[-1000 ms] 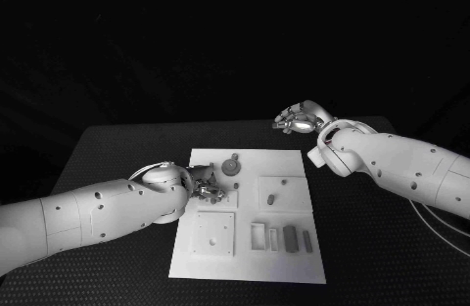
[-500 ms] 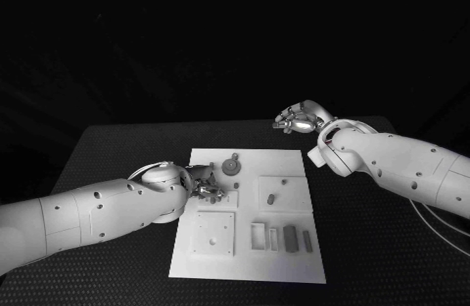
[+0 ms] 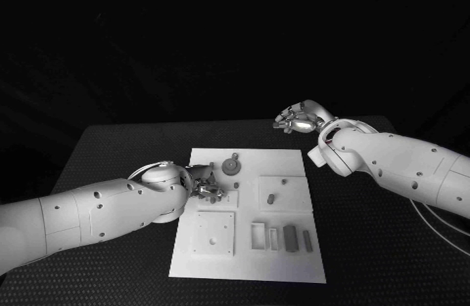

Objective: Assemble the parts on the task board

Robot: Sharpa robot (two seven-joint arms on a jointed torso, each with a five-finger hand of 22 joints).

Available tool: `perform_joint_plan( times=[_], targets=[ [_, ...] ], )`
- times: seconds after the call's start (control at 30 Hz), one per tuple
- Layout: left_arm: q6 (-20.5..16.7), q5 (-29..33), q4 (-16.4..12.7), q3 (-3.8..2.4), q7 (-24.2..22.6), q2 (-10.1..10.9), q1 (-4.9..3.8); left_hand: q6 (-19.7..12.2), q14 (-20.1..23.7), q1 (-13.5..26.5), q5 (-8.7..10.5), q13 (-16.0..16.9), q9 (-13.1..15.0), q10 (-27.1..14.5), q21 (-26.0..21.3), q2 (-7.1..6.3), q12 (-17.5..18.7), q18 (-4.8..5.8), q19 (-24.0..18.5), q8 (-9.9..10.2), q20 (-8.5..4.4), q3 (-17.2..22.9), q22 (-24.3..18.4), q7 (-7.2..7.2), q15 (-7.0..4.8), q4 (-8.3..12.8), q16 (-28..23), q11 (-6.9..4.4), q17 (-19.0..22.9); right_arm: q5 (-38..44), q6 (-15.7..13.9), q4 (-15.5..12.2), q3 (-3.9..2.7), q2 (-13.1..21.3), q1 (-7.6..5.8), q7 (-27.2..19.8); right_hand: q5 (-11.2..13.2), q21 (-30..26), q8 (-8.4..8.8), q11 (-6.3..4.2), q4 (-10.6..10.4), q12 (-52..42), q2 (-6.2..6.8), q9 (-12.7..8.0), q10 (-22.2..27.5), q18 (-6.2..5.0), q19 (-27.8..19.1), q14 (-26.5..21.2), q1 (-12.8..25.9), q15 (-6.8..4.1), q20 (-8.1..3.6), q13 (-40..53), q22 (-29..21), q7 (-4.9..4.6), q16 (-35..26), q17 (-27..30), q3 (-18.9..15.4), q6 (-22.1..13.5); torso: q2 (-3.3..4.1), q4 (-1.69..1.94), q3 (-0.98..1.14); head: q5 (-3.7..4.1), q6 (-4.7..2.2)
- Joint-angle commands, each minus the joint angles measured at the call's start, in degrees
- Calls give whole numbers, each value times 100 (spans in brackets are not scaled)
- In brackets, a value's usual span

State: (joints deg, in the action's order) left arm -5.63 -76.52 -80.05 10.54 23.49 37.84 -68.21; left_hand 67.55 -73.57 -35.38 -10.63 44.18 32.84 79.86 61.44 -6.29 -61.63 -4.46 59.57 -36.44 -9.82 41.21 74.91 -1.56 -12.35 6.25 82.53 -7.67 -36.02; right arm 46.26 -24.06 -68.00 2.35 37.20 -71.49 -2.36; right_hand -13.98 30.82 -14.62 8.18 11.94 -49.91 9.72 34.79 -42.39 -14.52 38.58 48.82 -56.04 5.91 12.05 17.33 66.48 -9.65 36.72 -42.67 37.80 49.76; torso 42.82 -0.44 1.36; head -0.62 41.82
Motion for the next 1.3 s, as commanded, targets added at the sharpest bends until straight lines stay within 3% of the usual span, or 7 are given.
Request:
perform_joint_plan(
  times=[0.03, 1.3],
  targets=[
    [35, -3, -18, -4, -17, -8, -1, -19, -11, 13, 39, -6, -7, -3, -14, -60, -34, -51, -1, -27, -591, -4, 86, -15, -39, -34, -4, -17, 5, 46, 71, -8, -1, 0, 2, -51, -25, -38, 13, 6, 27, -30, -16, -10, 28, -20, 13, -44, 17, 15, 33, -7, 10, 1, -31, 8, -5, -45, -1, -4, 2, -4, 3],
    [-44, -122, -54, -13, 13, 25, -1, -16, -14, 10, 54, -6, -13, 1, -10, -73, -41, -56, 7, -39, -593, 21, 87, -17, -41, -50, 1, -19, 3, 47, 74, -5, -1, -2, 2, -50, -29, -50, 13, 8, 28, -37, -17, -11, 31, -22, 16, -45, 16, 16, 36, -20, 22, -6, -32, 8, -6, -47, 0, 2, -2, 3, -2]
  ],
)
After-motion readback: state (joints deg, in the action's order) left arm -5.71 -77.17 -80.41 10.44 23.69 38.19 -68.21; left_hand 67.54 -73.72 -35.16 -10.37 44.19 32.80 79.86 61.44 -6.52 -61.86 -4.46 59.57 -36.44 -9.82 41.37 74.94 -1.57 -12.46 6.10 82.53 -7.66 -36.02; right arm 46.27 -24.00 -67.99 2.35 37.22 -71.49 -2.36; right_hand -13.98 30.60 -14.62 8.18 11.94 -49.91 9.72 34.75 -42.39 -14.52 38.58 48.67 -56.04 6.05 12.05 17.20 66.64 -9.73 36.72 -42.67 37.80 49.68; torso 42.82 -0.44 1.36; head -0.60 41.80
